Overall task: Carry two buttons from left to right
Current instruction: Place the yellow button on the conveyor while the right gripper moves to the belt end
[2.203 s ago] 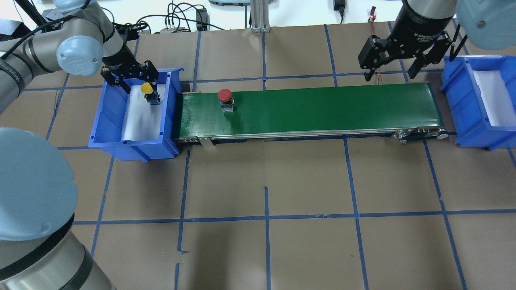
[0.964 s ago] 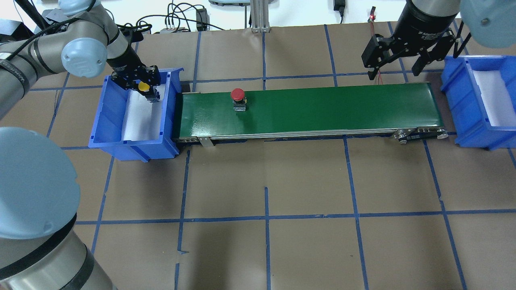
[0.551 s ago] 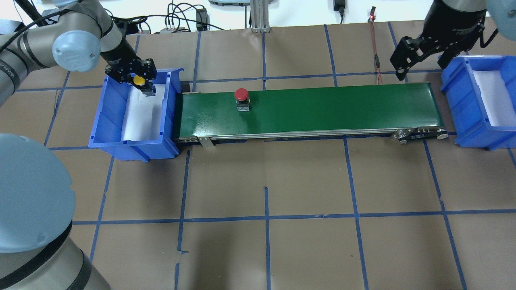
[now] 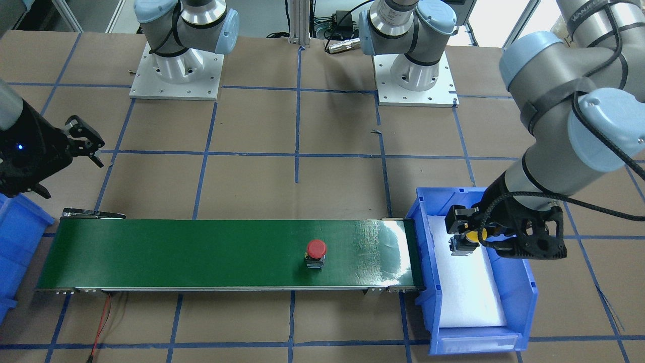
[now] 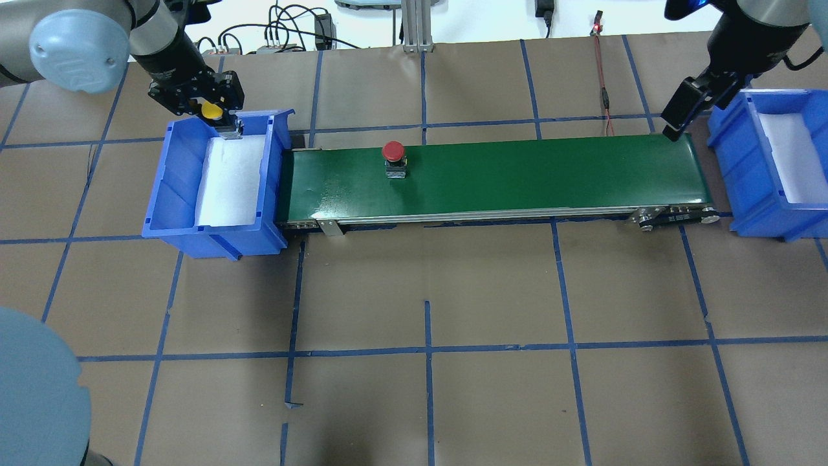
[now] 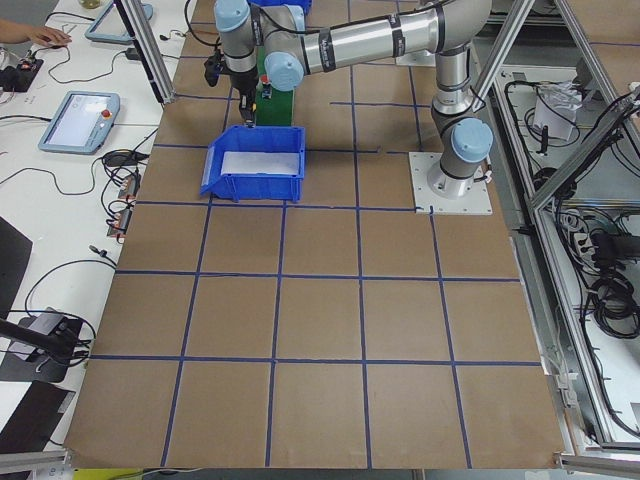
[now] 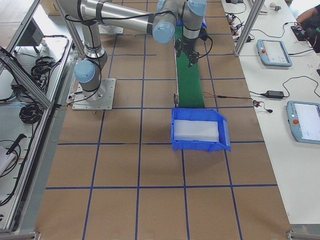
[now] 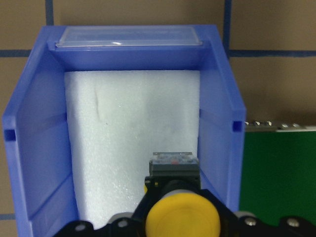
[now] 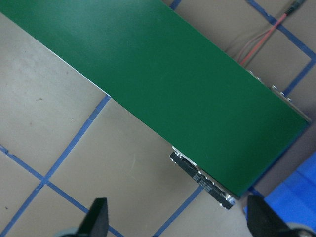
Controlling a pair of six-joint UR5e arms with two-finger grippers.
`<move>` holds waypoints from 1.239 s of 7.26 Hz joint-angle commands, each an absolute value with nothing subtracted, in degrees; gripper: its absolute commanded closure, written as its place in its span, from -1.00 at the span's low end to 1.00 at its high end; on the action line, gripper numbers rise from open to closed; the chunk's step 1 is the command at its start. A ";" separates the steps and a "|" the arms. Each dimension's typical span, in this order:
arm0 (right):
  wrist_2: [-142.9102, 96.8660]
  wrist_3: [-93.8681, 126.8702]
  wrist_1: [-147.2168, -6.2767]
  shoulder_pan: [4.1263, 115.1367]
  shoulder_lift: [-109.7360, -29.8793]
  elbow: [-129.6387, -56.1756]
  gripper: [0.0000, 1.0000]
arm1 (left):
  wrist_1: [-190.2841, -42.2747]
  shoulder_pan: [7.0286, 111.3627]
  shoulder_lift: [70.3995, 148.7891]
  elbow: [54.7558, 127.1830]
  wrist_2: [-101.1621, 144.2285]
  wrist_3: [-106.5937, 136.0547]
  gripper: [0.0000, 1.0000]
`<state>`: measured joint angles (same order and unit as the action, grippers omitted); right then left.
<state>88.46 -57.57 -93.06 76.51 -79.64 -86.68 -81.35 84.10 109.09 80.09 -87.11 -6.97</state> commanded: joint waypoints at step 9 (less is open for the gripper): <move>89.92 -98.00 -114.43 76.38 -75.15 -96.50 -1.00 | -73.74 95.89 119.97 81.47 -87.01 4.22 -0.70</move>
<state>90.18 -97.74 -114.36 76.40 -75.14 -96.45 -73.76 95.84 119.72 81.33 -87.14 4.05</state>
